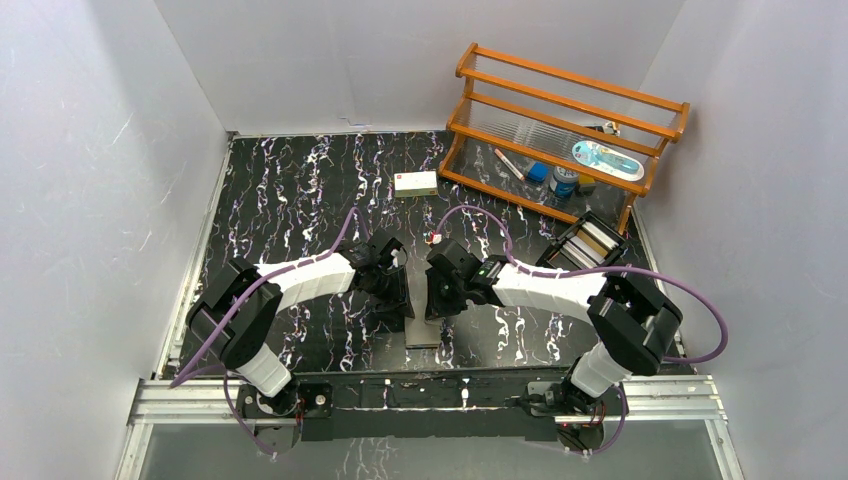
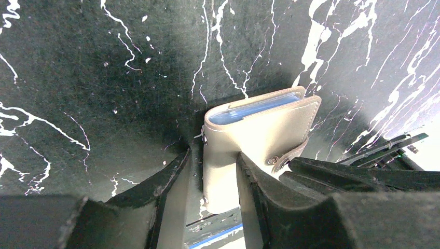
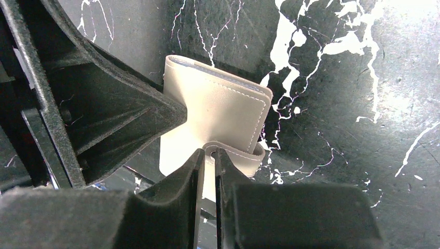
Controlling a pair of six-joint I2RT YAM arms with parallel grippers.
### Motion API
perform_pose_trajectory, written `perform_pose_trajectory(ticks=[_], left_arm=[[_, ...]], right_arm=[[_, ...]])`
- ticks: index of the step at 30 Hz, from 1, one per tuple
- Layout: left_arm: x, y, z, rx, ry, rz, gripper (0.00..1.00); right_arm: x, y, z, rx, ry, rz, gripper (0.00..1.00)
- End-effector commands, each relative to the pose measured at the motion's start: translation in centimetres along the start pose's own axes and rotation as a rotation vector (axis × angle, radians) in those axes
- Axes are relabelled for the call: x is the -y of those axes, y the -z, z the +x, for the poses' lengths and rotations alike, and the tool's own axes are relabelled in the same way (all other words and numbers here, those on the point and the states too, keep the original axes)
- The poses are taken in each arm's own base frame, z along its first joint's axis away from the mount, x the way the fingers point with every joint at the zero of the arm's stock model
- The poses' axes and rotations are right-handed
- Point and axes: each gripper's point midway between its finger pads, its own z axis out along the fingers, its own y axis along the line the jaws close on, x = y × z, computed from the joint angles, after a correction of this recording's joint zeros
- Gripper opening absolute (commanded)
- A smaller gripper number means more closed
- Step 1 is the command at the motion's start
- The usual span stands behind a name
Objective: Put the credit cards into the card holder
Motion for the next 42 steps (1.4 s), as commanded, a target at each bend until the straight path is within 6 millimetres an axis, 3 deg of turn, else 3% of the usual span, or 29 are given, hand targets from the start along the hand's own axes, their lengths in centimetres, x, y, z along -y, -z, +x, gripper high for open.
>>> perform_pose_trajectory(ticks=[1,16,25,42], left_arm=[[-1.9,-0.9,0.6,-0.007,0.003,-0.066,0.35],[-1.8,-0.7,0.5,-0.005,-0.003,-0.062,0.35],[-1.7,-0.8,0.5,-0.008,-0.003,-0.063,0.35],[-1.1,-1.1,1.6,-0.042,0.039,0.011,0.35]], right_arm=[[-0.6,0.1,-0.1,0.013,0.002,-0.027,0.21],[0.6,-0.1,0.3,0.006,0.003,0.025,0.21],[-0.4,-0.9,0.8,-0.017,0.005,-0.017,0.2],[3.5,-2.7,3.9,-0.116,0.09,0.253,0.15]])
